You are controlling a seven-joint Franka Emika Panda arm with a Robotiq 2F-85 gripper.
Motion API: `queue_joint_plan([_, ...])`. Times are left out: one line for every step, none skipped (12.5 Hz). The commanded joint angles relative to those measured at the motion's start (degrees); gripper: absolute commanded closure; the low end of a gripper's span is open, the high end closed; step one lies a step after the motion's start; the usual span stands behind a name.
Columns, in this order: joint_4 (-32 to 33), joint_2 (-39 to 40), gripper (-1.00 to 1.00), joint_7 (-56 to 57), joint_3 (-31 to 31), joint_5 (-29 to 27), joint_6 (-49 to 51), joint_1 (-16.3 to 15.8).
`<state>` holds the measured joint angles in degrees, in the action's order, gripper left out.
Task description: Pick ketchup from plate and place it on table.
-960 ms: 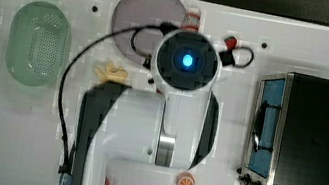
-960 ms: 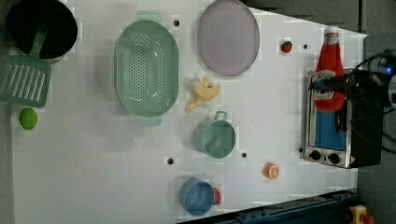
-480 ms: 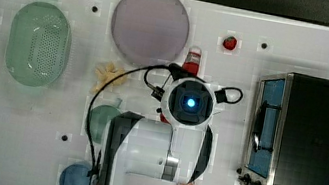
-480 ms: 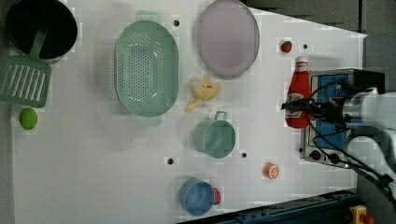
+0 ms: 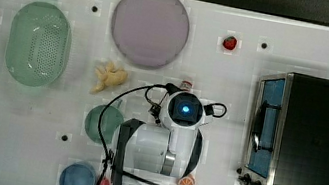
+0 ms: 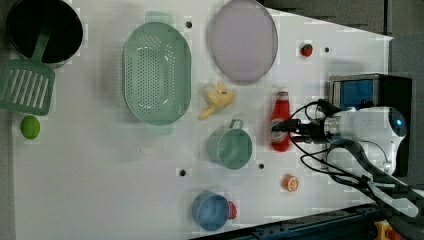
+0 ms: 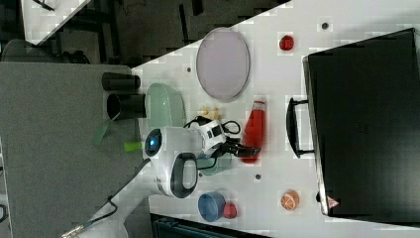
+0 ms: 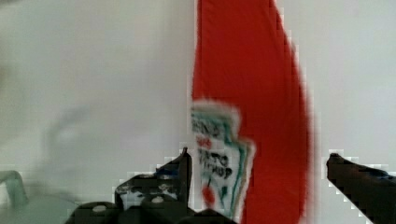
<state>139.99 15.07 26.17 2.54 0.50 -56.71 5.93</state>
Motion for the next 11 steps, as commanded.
queue_joint_plan([-2.82,-6.61,-1.0,-2.31,0.14,-0.26,-2.36,-0.43])
queue_joint_plan([-3.33,-8.51,-1.0,-3.67,0.14,-0.26,-1.58,-0.45])
queue_joint_plan([-4.05,-10.59,-1.0,-6.39,0.14,-0.26,-0.07,-0.45])
queue_joint_plan([-5.09,-12.63,-1.0,-9.7,0.14,-0.26,2.67,-0.49])
queue_joint_plan([-6.47,-14.54,-1.0,-12.45,0.14,-0.26,6.53,-0.61])
queue_joint_plan([-8.29,-16.23,-1.0,-14.19,0.14,-0.26,10.53,-0.8])
queue_joint_plan([-10.43,-17.68,-1.0,-15.3,0.14,-0.26,14.87,-0.87])
queue_joint_plan([-12.77,-18.88,-1.0,-15.99,0.14,-0.29,18.72,-0.87])
queue_joint_plan([-15.36,-19.87,-1.0,-16.58,0.1,-0.29,21.69,-0.86])
queue_joint_plan([-18.14,-20.6,-1.0,-16.83,0.07,-0.29,24.36,-0.84])
queue_joint_plan([-20.87,-21.09,-1.0,-16.93,-0.03,-0.29,28.26,-0.79])
